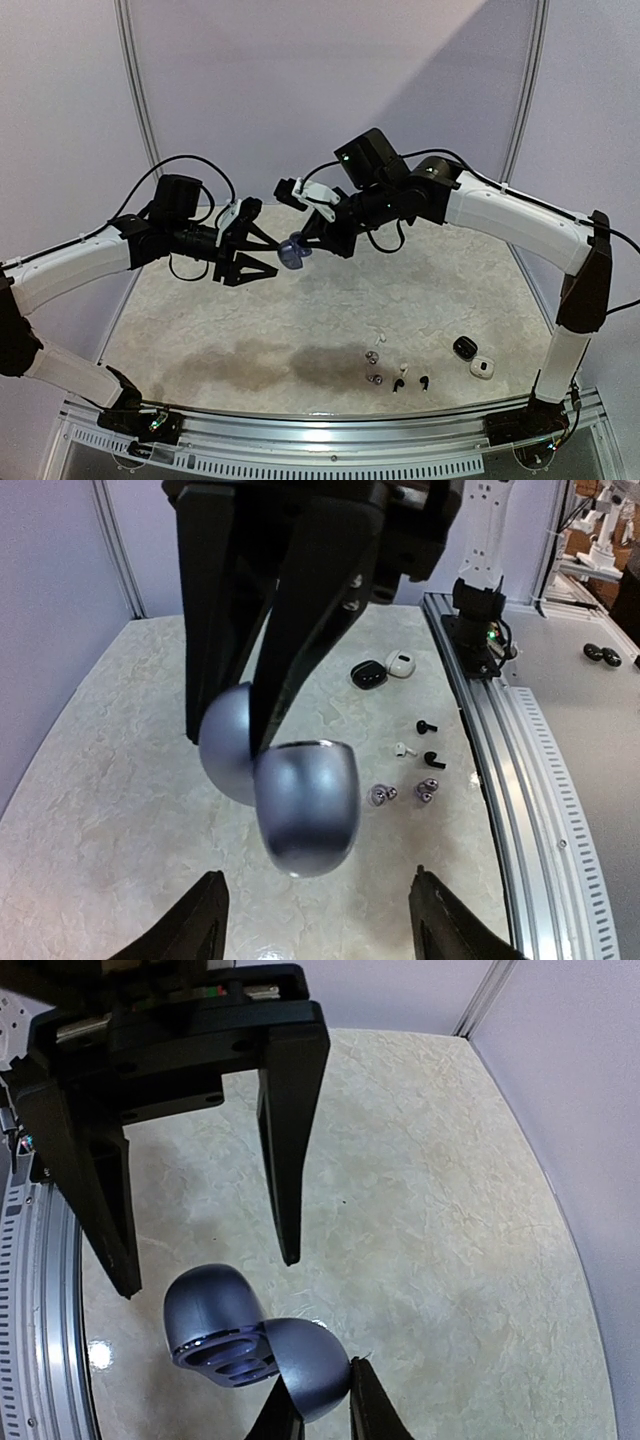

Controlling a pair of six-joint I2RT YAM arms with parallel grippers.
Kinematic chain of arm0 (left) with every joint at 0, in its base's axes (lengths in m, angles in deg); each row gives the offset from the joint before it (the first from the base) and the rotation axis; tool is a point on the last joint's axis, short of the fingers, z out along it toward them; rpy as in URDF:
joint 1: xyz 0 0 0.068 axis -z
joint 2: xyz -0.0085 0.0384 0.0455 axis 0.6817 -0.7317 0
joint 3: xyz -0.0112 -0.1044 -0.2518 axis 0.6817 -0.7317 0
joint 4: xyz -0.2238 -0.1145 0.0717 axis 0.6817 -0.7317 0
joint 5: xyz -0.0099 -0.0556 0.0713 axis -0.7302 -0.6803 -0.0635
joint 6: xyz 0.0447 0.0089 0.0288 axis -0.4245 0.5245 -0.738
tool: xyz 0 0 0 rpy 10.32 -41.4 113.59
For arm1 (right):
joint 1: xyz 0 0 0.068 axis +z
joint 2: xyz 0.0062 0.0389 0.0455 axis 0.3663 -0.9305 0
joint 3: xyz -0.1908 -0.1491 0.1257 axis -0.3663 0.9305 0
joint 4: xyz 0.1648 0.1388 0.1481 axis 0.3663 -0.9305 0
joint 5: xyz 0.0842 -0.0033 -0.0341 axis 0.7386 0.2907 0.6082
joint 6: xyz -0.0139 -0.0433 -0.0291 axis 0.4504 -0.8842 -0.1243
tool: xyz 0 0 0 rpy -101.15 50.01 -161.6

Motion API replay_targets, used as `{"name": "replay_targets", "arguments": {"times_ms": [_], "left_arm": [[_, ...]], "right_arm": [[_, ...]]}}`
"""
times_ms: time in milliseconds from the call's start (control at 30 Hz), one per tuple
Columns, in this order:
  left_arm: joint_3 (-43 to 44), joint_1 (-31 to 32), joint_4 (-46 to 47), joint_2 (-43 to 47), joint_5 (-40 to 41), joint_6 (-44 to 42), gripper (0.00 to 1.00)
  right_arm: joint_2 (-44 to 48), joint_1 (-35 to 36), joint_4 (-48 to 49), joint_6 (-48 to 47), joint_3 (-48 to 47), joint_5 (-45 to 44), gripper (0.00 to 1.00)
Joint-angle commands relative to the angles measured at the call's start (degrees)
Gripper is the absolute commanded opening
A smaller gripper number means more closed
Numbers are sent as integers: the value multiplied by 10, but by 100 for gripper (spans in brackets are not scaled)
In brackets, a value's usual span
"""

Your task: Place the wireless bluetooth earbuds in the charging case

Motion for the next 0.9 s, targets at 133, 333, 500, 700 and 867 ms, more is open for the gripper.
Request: {"name": "replay_targets", "arguments": {"times_ms": [133,333,500,700,867], "left_arm": [[13,23,33,-7,31,88,64],[13,28,54,-8,49,106,60],[16,31,58,-9,57,106,55],[19,33,73,-13,58,114,51],[18,33,73,-13,57,119,48]], "right_arm": [[-19,7,7,22,-37,-33,0],[-23,10,7,24,-37,-33,0],[-24,10,3,22,-38,-36,0],[-29,13,-2,17,-40,-30,0],[-30,13,-8,11,-42,-29,0]]}}
